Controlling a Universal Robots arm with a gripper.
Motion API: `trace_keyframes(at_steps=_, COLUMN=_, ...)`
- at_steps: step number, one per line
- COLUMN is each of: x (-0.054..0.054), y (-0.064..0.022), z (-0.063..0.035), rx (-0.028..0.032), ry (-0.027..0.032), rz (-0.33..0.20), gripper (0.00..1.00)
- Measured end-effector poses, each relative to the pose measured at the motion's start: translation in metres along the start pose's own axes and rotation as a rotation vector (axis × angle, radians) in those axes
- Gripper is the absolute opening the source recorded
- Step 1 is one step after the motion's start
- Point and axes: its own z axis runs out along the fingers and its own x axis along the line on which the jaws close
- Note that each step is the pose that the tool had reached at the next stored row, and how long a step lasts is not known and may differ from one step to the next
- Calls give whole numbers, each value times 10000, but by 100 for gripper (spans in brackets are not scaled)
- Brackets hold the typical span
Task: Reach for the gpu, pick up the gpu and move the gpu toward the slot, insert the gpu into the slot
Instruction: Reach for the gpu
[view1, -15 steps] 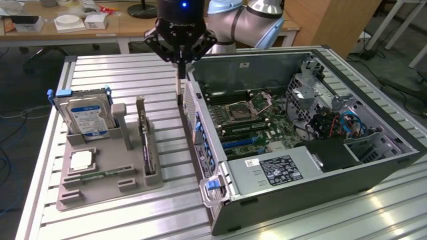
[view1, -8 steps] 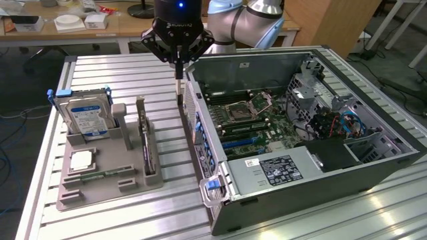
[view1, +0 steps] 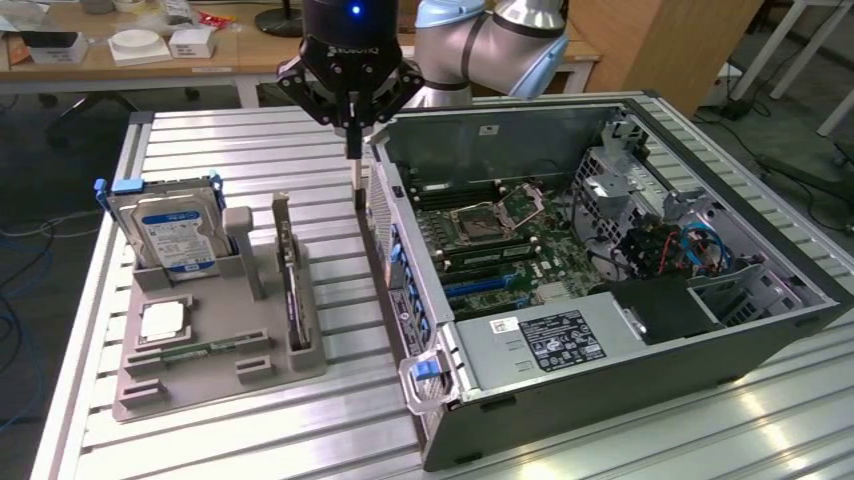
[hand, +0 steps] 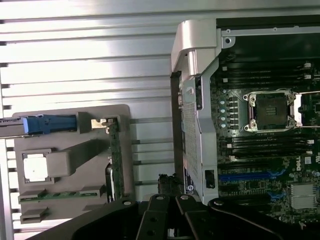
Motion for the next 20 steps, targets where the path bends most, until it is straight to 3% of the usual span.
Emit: trace_keyframes(at_steps=20, x=119, y=-9, z=6, rx=3, ry=39, rz=1, gripper=10)
